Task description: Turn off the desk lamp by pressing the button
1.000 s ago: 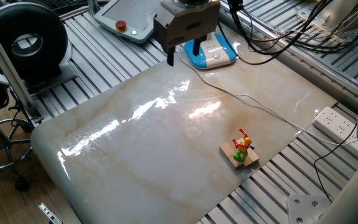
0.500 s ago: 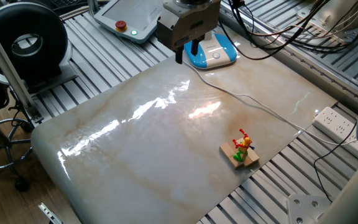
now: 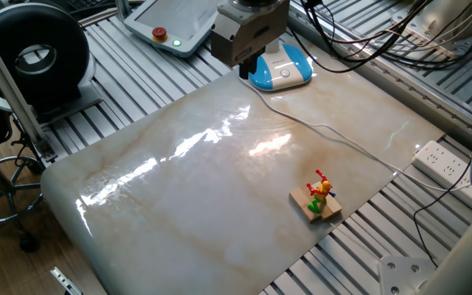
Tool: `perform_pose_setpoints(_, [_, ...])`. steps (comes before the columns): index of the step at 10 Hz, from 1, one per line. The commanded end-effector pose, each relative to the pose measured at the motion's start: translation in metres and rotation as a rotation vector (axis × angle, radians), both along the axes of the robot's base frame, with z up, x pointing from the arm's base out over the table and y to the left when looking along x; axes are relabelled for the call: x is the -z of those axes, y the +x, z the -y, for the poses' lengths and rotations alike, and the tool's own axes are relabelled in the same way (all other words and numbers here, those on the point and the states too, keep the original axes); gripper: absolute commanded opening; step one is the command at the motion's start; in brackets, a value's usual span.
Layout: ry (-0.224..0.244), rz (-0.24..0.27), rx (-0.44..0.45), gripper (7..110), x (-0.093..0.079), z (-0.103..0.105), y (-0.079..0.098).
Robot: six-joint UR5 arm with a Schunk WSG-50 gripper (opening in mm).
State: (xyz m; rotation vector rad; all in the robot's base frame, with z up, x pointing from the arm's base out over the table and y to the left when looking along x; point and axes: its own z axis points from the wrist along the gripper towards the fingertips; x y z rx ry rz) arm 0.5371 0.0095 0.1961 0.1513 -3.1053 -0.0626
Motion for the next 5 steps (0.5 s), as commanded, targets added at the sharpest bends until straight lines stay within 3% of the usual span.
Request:
perform_pose_setpoints(1, [0.019, -0.014, 0.045, 7, -0.0008, -0.0038, -0.0010])
perform_pose_setpoints(3, [0.019, -0.018, 0.036, 7, -0.0007, -0.0039, -0.0019])
perform_pose_setpoints(4, [0.006, -0.023, 0.023, 44, -0.0007, -0.0004, -0.0034])
perform_pose_setpoints(5, [0.000, -0.025, 0.019, 44, -0.0005, 0.0011, -0.0038])
